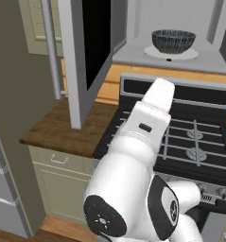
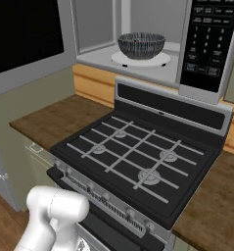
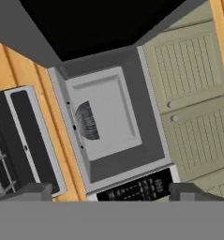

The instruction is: Pick the tomato from the sink and place it in the bowl. Then pick the bowl and place it in the microwave. Then close the microwave door and press the start button.

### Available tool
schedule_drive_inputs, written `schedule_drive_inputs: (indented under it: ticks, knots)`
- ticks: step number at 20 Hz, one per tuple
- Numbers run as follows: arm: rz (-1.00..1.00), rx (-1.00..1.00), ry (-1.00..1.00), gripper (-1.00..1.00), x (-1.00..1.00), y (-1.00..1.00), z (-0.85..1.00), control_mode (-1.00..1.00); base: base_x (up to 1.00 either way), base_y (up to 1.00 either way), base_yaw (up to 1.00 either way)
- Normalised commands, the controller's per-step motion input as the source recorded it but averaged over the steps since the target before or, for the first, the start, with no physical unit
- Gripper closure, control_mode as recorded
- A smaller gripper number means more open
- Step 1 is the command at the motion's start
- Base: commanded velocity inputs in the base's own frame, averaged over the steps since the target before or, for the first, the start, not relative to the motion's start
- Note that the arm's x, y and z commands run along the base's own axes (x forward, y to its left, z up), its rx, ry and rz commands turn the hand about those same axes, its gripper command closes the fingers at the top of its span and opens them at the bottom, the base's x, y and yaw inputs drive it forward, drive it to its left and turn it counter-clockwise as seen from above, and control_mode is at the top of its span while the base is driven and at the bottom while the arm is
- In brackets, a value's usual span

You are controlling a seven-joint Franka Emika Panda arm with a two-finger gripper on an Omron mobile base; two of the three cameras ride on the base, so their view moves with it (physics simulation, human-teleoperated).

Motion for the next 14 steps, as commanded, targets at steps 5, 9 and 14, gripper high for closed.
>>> schedule_drive_inputs:
  ticks: [5,9,14]
  knots:
    - [-0.05,0.07,-0.05,-1.00,-0.10,1.00,-0.42,-1.00,0.00,0.00,0.00]
    - [-0.02,0.11,-0.01,-1.00,0.00,1.00,-0.43,-1.00,0.00,0.00,0.00]
    - [0.00,0.00,0.00,-1.00,0.30,0.96,-0.33,-1.00,0.00,0.00,0.00]
